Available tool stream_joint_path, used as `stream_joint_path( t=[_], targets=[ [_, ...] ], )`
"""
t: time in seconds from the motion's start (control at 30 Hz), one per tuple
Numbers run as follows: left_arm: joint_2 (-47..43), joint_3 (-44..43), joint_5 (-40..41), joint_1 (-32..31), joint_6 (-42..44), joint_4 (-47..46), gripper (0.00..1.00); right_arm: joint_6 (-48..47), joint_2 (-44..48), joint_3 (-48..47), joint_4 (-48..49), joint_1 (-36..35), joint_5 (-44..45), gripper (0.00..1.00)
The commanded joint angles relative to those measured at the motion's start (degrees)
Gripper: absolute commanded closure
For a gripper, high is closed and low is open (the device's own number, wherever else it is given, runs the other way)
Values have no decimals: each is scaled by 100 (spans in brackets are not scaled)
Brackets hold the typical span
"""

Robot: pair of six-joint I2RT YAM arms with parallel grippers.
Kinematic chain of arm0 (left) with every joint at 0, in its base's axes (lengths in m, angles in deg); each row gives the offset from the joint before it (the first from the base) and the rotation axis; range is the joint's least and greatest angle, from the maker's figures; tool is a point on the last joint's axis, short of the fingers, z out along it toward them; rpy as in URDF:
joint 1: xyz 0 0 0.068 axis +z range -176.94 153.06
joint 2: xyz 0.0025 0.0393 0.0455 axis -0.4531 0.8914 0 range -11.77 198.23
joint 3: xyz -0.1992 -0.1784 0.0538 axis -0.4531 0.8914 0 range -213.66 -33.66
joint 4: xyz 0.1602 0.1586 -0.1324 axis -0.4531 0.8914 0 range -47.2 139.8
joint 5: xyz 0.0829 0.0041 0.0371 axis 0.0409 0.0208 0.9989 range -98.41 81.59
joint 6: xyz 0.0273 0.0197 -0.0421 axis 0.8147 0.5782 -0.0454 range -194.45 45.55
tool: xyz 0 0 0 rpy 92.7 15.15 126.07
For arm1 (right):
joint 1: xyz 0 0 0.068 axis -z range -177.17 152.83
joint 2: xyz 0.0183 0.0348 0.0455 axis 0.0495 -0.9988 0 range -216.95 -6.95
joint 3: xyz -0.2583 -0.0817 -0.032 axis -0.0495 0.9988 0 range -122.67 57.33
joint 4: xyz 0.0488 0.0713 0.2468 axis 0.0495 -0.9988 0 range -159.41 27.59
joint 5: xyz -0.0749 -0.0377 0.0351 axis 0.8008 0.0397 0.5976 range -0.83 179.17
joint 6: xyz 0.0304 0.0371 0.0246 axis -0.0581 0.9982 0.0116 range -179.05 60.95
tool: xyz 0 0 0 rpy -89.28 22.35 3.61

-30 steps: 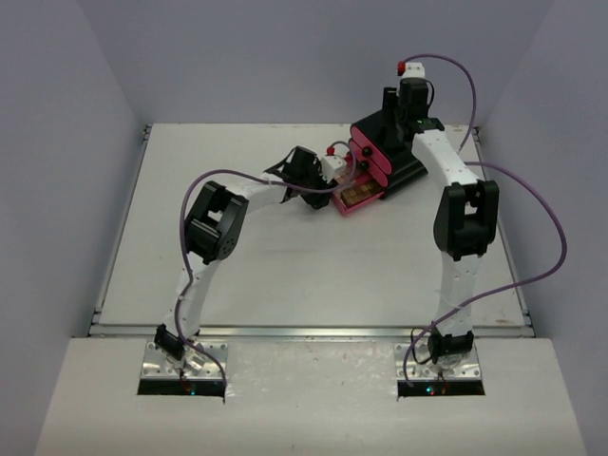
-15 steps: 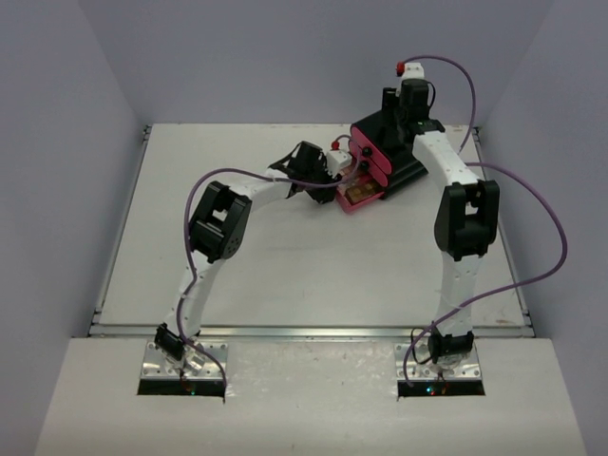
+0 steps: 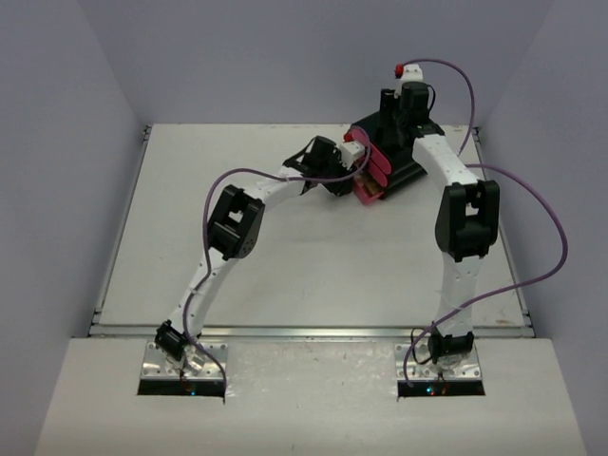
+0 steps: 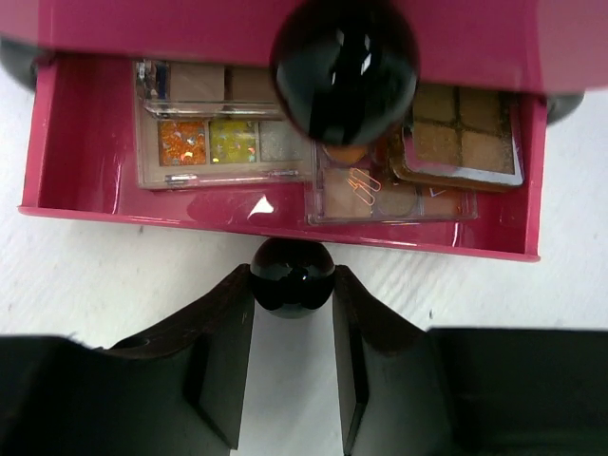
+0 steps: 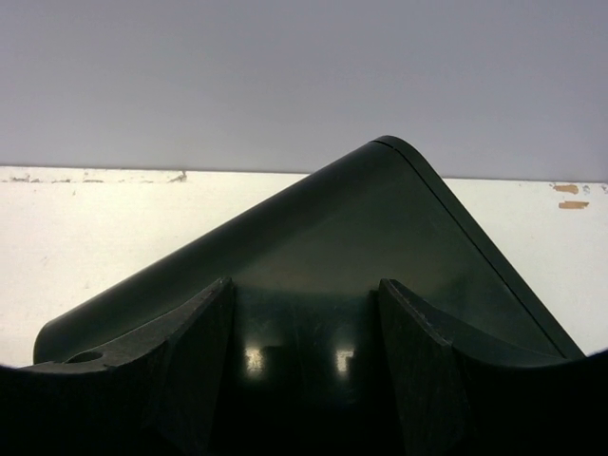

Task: Organize the makeup

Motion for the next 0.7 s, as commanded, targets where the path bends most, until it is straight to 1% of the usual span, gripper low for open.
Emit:
stream_joint_path(
  t=[0.0, 0.07, 0.13, 0.17, 0.23, 0.33, 0.5, 0.57, 0.67],
  targets=[
    [256, -602, 79, -65, -421, -854, 96, -81, -102, 360, -783, 11, -198, 37],
    [353, -673, 125, -76, -628, -1006, 86, -84, -104, 398, -770, 11, -246, 36],
    [504, -794, 127, -90, -839, -1330, 82, -67, -82, 514, -687, 11, -254, 36],
    [533, -847, 137, -99, -878, -1438, 81, -56, -66, 567, -640, 11, -255, 36],
    [672, -931, 254, -123, -1062, -1655, 75, -36, -38, 660, -556, 11, -292, 36],
    [833, -1012, 289, -128, -1533, -1828, 59, -25, -35, 717, -515, 11, -316, 36],
    [981, -1130, 275, -124, -1836, -1954, 34, 26, -51, 736, -441, 6, -377, 36],
    [1011, -1176, 295, -128, -1866, -1913, 29, 62, -51, 739, -418, 10, -398, 36],
    [998, -1188, 329, -120, -1841, -1867, 27, 99, -51, 748, -389, 18, -421, 36]
  ],
)
